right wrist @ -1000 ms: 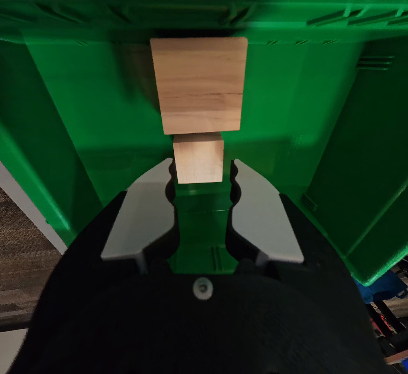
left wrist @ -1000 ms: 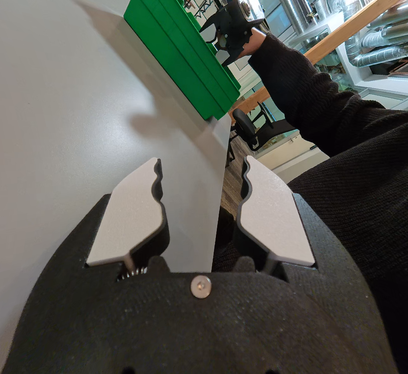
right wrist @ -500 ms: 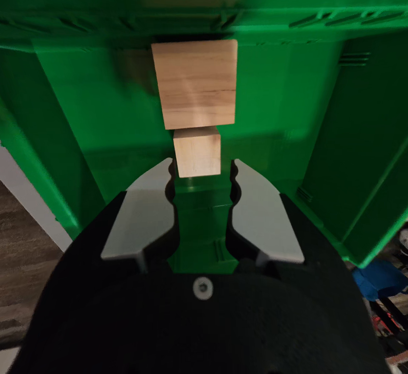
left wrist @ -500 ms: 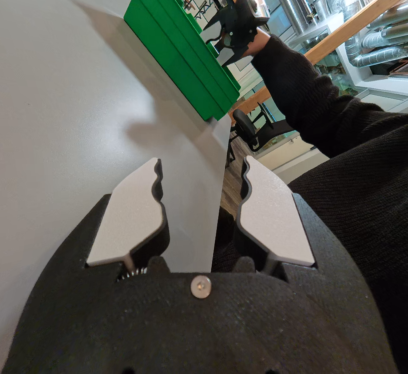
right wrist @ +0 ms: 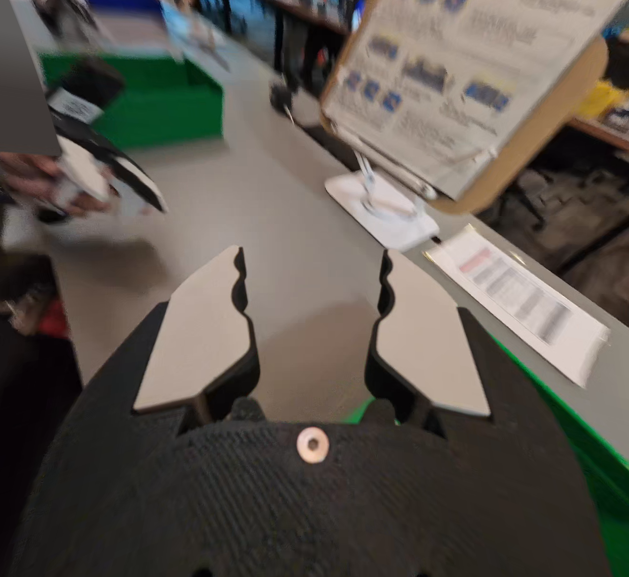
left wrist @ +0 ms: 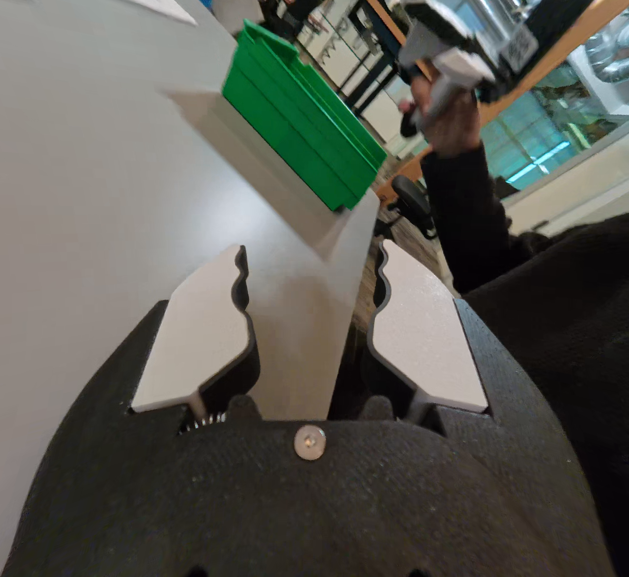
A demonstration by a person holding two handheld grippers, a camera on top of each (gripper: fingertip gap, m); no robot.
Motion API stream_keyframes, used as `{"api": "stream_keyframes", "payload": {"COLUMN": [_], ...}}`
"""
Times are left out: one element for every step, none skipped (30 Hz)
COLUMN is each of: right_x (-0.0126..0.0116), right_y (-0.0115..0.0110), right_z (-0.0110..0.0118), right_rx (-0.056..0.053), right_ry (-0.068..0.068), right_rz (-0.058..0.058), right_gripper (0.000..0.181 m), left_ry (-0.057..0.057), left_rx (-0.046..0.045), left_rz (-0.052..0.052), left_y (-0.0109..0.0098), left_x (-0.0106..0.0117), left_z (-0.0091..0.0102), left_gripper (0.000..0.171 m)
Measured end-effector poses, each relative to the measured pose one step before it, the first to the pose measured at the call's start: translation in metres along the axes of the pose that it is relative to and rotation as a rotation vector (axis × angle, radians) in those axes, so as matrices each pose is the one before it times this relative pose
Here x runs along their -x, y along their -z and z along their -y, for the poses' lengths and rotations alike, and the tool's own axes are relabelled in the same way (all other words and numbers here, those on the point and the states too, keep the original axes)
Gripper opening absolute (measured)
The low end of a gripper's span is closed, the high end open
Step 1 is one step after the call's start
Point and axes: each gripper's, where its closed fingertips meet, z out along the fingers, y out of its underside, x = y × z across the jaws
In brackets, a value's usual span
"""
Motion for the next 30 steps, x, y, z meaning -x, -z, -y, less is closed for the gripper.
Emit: {"api": "stream_keyframes", "payload": {"right_x": [0.02163, 0.02173, 0.02262, 0.02277, 0.02269, 0.02234, 0.01685, 0.0096, 0.00672, 0.00647, 0.00471, 0.00323, 0.00263, 0.00163, 0.00091, 0.00094, 0.00062, -0.00065, -0.00137, -0.00194, -0.002, -0.00153, -0.00116, -0.00088, -0.00092, -0.00052, -0.00002, -0.00019, -0.0008, -0.0012], "right_y": [-0.00893, -0.01121, -0.01301, -0.01431, -0.01552, -0.01594, -0.01496, -0.01408, -0.01308, -0.01109, -0.00887, -0.00686, -0.00541, -0.00447, -0.00375, -0.00305, -0.00205, -0.00127, -0.00051, -0.00002, 0.00041, 0.00044, 0.00026, -0.00003, -0.00036, -0.00059, -0.00073, -0.0008, -0.00081, -0.00089], "right_z": [0.01005, 0.00566, 0.00103, -0.00492, -0.01032, -0.01593, -0.02088, -0.02005, -0.01638, -0.01351, -0.00928, -0.00539, -0.0029, -0.00222, -0.00233, -0.0023, -0.00178, -0.00139, -0.00123, -0.00099, -0.00035, -0.00008, -0.00003, -0.00033, -0.0005, -0.00089, -0.00142, -0.00194, -0.00251, -0.00318], "right_rx": [-0.0885, -0.0775, -0.0652, -0.039, -0.013, 0.0236, 0.0663, 0.0648, 0.0439, 0.0433, 0.0387, 0.0257, 0.0131, 0.0088, 0.0096, 0.0087, 0.0039, 0.0014, 0.0039, 0.005, 0.0018, -0.0006, -0.0021, -0.003, -0.0038, -0.0028, 0.0007, 0.004, 0.0079, 0.0122], "right_ry": [-0.0345, -0.0447, -0.0579, -0.0593, -0.0656, -0.065, -0.0513, -0.0471, -0.0353, -0.0112, 0.005, 0.0166, 0.0186, 0.0085, -0.0037, -0.01, -0.0099, -0.0084, -0.0042, -0.0003, 0.002, 0.0011, -0.0029, -0.0078, -0.0122, -0.0134, -0.0125, -0.0089, -0.0042, -0.0007], "right_rz": [0.0235, 0.0305, 0.0488, 0.0661, 0.0846, 0.107, 0.0953, 0.0589, 0.0413, 0.0369, 0.0193, 0.0054, 0.0043, 0.0041, 0.0054, 0.0097, 0.0077, -0.0012, -0.0071, -0.0129, -0.0153, -0.0116, -0.007, -0.0036, -0.002, 0.0019, 0.0062, 0.005, -0.0001, -0.0036], "right_gripper": [0.077, 0.075, 0.073, 0.073, 0.072, 0.074, 0.077, 0.074, 0.074, 0.074, 0.074, 0.074, 0.073, 0.072, 0.072, 0.072, 0.072, 0.071, 0.07, 0.07, 0.069, 0.068, 0.068, 0.067, 0.066, 0.066, 0.066, 0.065, 0.065, 0.064], "left_ry": [-0.0374, -0.0498, -0.0571, -0.0532, -0.0467, -0.0461, -0.0573, -0.0633, -0.063, -0.0609, -0.053, -0.0328, -0.0201, -0.0176, -0.0336, -0.0525, -0.0589, -0.0549, -0.0425, -0.0355, -0.04, -0.0524, -0.0572, -0.0511, -0.0457, -0.0413, -0.0383, -0.033, -0.0264, -0.0172], "left_rx": [-0.02558, -0.02309, -0.01329, -0.00219, 0.01279, 0.01244, 0.00357, 0.00288, 0.0166, 0.04841, 0.08708, 0.1087, 0.11983, 0.11313, 0.09479, 0.08631, 0.08489, 0.09228, 0.09679, 0.08086, 0.06109, 0.04429, 0.03571, 0.0302, 0.02661, 0.02417, 0.02165, 0.0197, 0.01198, -0.00035], "left_rz": [0.0465, 0.058, 0.0649, 0.0592, 0.0508, 0.0593, 0.0697, 0.0855, 0.0876, 0.0667, 0.0506, 0.0457, 0.0358, 0.0374, 0.0329, 0.0209, -0.0016, -0.007, -0.0079, -0.0186, -0.0034, 0.0124, 0.0168, 0.0203, 0.0164, 0.0186, 0.0317, 0.0373, 0.0168, -0.0014], "left_y": [0.01214, 0.01463, 0.01724, 0.0193, 0.02075, 0.02203, 0.02272, 0.02202, 0.01949, 0.01526, 0.01108, 0.00677, 0.00206, -0.00238, -0.00627, -0.00927, -0.011, -0.01194, -0.01212, -0.01135, -0.01011, -0.00882, -0.00736, -0.00638, -0.00553, -0.00463, -0.00376, -0.00305, -0.00242, -0.00157], "left_x": [0.00171, 0.00357, 0.00538, 0.00616, 0.00697, 0.00999, 0.01386, 0.01944, 0.02415, 0.02527, 0.0258, 0.02598, 0.02433, 0.0226, 0.0191, 0.01398, 0.00763, 0.00458, 0.00249, -0.00045, 0.00042, 0.00159, 0.0017, 0.00243, 0.00182, 0.0021, 0.00429, 0.0052, 0.00238, 0.00028], "left_z": [0.01361, 0.01374, 0.01321, 0.01177, 0.00949, 0.00897, 0.00852, 0.00661, 0.00271, -0.00408, -0.01205, -0.0175, -0.02021, -0.01953, -0.01697, -0.01584, -0.01531, -0.01487, -0.01328, -0.00872, -0.00446, -0.00177, -0.00076, -0.00042, -0.00047, -0.00058, -0.00112, -0.00154, -0.00109, 0.00024], "left_gripper": [0.073, 0.073, 0.075, 0.079, 0.082, 0.083, 0.083, 0.082, 0.08, 0.076, 0.073, 0.07, 0.07, 0.071, 0.071, 0.07, 0.07, 0.069, 0.066, 0.066, 0.066, 0.066, 0.065, 0.063, 0.06, 0.058, 0.054, 0.049, 0.045, 0.045]}}
